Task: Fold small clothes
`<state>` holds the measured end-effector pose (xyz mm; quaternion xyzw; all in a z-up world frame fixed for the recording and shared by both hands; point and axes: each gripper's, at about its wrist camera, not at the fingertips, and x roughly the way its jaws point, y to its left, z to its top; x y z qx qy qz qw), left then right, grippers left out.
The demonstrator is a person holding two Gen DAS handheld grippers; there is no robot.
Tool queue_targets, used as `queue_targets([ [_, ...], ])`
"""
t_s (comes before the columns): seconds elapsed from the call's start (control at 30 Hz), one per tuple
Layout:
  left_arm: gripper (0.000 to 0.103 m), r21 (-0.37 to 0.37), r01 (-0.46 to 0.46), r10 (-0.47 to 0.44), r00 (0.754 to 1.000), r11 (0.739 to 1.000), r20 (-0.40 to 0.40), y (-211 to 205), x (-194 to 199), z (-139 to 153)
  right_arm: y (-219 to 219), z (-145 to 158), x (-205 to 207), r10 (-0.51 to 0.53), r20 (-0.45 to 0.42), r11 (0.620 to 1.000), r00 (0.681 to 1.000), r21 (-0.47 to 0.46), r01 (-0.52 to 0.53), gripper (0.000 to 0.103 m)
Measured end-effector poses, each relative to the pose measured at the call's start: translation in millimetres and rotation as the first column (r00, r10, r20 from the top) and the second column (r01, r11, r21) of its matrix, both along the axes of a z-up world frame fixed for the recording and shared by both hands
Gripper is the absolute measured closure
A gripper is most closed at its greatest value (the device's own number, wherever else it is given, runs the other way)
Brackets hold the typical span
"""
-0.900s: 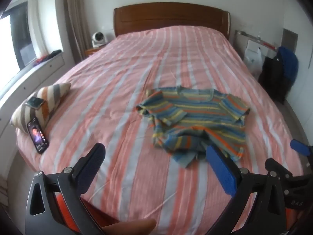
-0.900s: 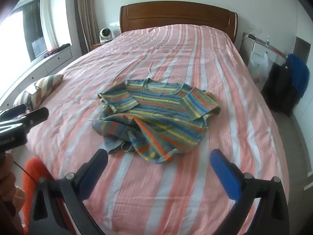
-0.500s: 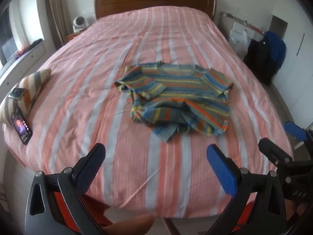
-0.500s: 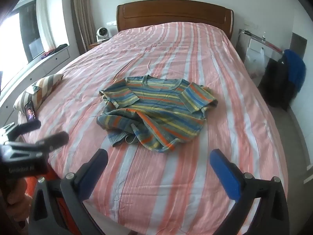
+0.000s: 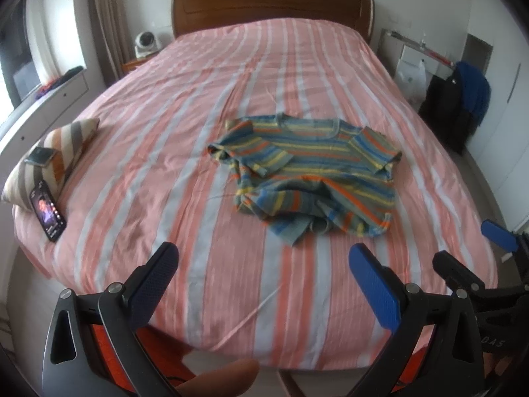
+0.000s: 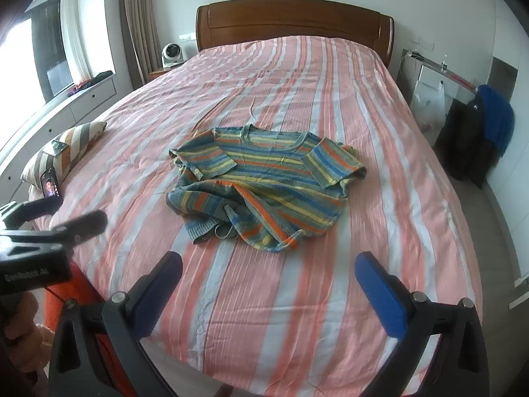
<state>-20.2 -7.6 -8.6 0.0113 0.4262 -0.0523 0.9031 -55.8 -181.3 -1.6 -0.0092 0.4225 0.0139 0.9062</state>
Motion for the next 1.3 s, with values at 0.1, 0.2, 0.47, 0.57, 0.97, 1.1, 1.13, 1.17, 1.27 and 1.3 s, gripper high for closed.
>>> queue_targets([
  [0.1, 0.0, -0.002, 0.007, -0.007, 1.0, 1.0, -0.007, -0.5, -0.1, -0.1, -0.1, 0.2, 0.8, 0.0, -0.002, 1.0, 1.0, -0.001, 0.0, 0.0],
  [0.2, 0.0, 0.006, 0.015, -0.015, 1.0, 1.0, -0.008, -2.4, -0.3, -1.2, -0.1, 0.3, 0.3, 0.005, 0.003, 1.0, 1.0, 0.0, -0.005, 0.0],
  [0.47, 0.0, 0.016, 0.011, -0.01, 1.0, 1.0, -0.012, -6.4, -1.5, -5.0, -1.4, -3.6, -0.5, -0.006, -0.012, 1.0, 1.0, 0.014, 0.007, 0.0],
  [0.57, 0.0, 0.017, 0.008, -0.007, 1.0, 1.0, -0.009, -5.6, -1.9, -5.0, -1.7, -1.7, -1.7, -0.008, -0.006, 1.0, 1.0, 0.017, 0.008, 0.0],
  [0.97, 0.0, 0.027, 0.002, -0.002, 1.0, 1.0, -0.008, -6.1, -3.5, -4.4, -2.3, -3.7, -1.4, -0.013, -0.006, 1.0, 1.0, 0.028, 0.013, 0.0],
  [1.1, 0.0, 0.027, 0.004, -0.003, 1.0, 1.0, -0.009, -6.2, -3.2, -4.3, -2.5, -3.0, -1.8, -0.012, -0.002, 0.999, 1.0, 0.029, 0.012, 0.0],
  [1.13, 0.0, 0.028, 0.004, -0.003, 1.0, 1.0, -0.009, -6.2, -3.3, -4.3, -2.2, -3.2, -1.9, -0.013, -0.002, 0.999, 1.0, 0.03, 0.013, 0.0],
  [1.17, 0.0, 0.028, 0.003, -0.003, 1.0, 1.0, -0.008, -6.2, -3.3, -4.3, -2.0, -3.4, -1.9, -0.013, -0.004, 0.999, 1.0, 0.031, 0.013, 0.0],
  [1.27, 0.0, 0.027, 0.002, -0.002, 1.0, 1.0, -0.009, -6.0, -3.3, -4.3, -2.1, -4.4, -1.5, -0.015, -0.009, 0.999, 1.0, 0.035, 0.016, 0.0],
  [1.3, 0.0, 0.026, 0.001, -0.001, 1.0, 1.0, -0.009, -6.0, -3.4, -4.3, -2.1, -4.6, -1.4, -0.015, -0.01, 0.999, 1.0, 0.035, 0.016, 0.0],
])
